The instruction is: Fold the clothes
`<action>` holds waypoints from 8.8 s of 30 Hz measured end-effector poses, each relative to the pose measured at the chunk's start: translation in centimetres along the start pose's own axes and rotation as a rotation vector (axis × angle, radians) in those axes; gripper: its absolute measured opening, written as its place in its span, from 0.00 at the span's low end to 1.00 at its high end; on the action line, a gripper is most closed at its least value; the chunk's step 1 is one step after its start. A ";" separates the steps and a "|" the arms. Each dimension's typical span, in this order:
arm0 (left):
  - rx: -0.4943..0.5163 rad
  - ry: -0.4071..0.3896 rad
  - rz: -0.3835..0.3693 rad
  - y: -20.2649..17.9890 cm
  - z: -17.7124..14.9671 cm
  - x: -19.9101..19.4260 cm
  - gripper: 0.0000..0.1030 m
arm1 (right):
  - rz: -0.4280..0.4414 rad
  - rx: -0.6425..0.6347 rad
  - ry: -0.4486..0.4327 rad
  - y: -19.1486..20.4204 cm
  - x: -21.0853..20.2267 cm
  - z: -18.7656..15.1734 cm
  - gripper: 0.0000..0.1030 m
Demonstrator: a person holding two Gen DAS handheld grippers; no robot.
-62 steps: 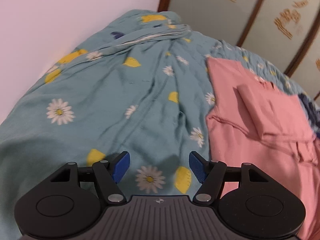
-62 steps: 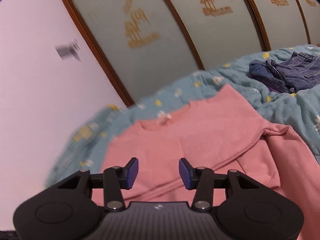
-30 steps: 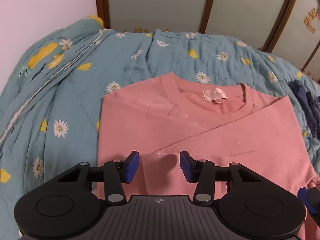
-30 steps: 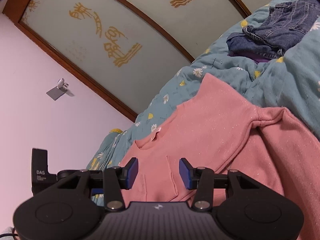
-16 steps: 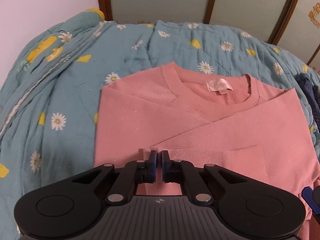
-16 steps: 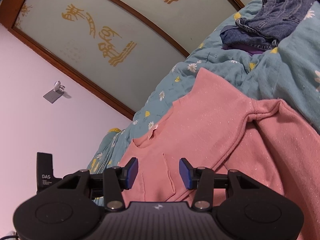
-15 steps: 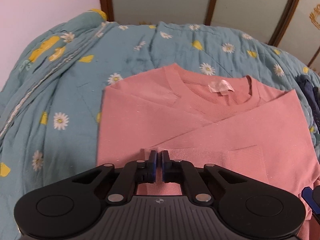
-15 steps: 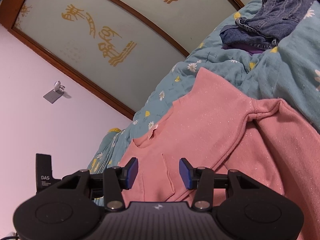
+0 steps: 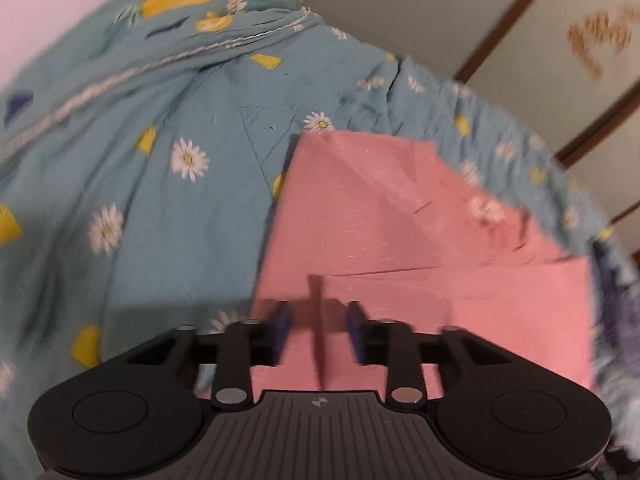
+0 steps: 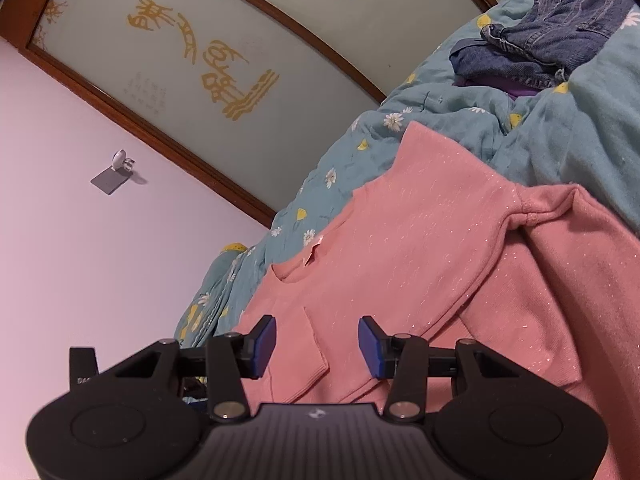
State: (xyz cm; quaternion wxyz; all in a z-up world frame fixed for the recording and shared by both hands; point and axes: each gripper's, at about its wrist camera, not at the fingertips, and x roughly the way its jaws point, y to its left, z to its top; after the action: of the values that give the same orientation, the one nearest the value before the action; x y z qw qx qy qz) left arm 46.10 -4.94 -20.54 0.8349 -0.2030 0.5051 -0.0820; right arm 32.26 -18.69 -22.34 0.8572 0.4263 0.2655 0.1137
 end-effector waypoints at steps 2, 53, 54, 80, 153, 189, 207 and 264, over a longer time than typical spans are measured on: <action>-0.027 0.010 -0.033 0.4 -0.7 -0.3 0.38 | 0.002 0.000 0.005 0.0 0.1 0.0 0.44; -0.132 -0.060 -0.212 3.2 -11.3 -0.8 0.10 | 0.212 0.217 0.145 -2.5 2.7 0.0 0.52; -0.113 -0.066 -0.205 3.1 -11.4 -0.8 0.09 | 0.215 0.239 0.165 -2.8 3.2 -0.1 0.50; -0.129 -0.094 -0.201 4.8 -11.8 -0.3 0.10 | 0.046 0.130 0.211 -1.9 9.0 -2.3 0.05; -0.134 -0.013 -0.131 10.4 -16.5 -11.8 0.46 | -0.151 -0.332 0.083 5.7 -6.7 -1.8 0.63; -0.054 0.099 -0.153 10.7 -25.5 -16.2 0.50 | -0.491 -0.275 0.119 5.6 -24.7 -7.8 0.55; -0.114 0.080 -0.146 11.3 -24.9 -15.8 0.50 | -0.476 -0.094 0.263 4.9 -23.7 -6.9 0.49; -0.187 0.242 -0.189 11.7 -26.6 -14.1 0.06 | -0.519 -0.038 0.261 3.9 -24.8 -6.4 0.06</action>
State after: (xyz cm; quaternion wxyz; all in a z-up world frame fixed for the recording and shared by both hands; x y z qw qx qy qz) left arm 15.30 3.67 -24.90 0.7339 -0.3148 0.5862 -0.1364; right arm 8.19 -22.50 -13.53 0.8241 0.3100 0.4715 -0.0505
